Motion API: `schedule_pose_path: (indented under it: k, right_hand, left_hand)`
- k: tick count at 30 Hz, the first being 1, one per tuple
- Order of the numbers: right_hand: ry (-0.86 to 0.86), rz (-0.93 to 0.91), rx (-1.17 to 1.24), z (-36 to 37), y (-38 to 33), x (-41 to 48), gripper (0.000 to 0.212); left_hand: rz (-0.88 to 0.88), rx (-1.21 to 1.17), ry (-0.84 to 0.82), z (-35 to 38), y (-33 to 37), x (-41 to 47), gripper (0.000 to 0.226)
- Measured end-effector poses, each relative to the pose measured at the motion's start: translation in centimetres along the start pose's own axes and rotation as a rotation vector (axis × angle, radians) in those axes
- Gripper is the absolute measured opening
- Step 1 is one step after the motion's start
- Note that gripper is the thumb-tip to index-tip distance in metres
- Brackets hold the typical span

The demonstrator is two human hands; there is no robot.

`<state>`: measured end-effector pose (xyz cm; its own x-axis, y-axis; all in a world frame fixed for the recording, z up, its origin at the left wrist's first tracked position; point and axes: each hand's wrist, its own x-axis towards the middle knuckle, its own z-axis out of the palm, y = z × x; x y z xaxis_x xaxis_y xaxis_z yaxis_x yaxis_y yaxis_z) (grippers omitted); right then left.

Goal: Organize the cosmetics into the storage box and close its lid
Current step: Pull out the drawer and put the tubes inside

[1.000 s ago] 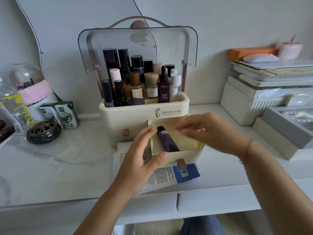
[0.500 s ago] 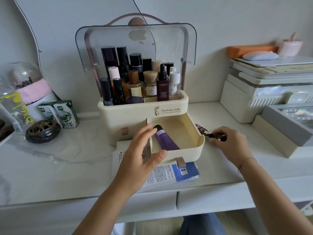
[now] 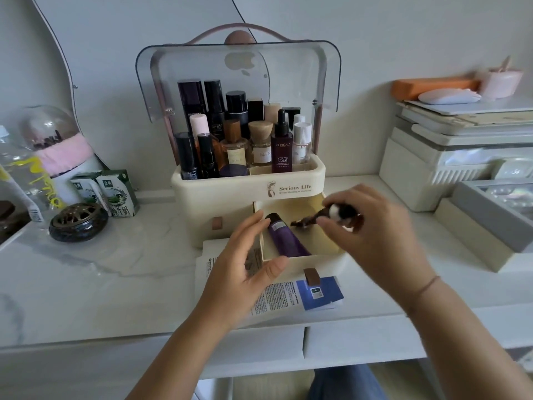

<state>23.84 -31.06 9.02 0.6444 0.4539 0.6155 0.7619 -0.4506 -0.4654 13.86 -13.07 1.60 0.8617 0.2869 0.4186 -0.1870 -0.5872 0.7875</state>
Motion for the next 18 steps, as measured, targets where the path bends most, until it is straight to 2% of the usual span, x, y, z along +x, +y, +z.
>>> schedule_pose_path:
  k: [5,11,14,18]
  right_hand:
    - [-0.170,0.047,-0.111,2.3,1.2,-0.1,0.026]
    - [-0.162,0.096,0.092,1.6,2.1,-0.4,0.026]
    - [-0.141,0.158,0.228,0.3,3.3,-1.6,0.045]
    - [-0.342,0.202,0.228,-0.3,4.4,-3.2,0.057]
  left_hand:
    - [0.016,0.049,-0.017,-0.4,0.2,-0.3,0.068]
    - [0.004,0.006,0.003,-0.9,0.0,-0.6,0.066]
    - [-0.032,-0.020,0.016,-1.1,-0.1,-1.2,0.064]
    - [-0.065,0.029,0.082,-1.3,0.0,-1.9,0.056]
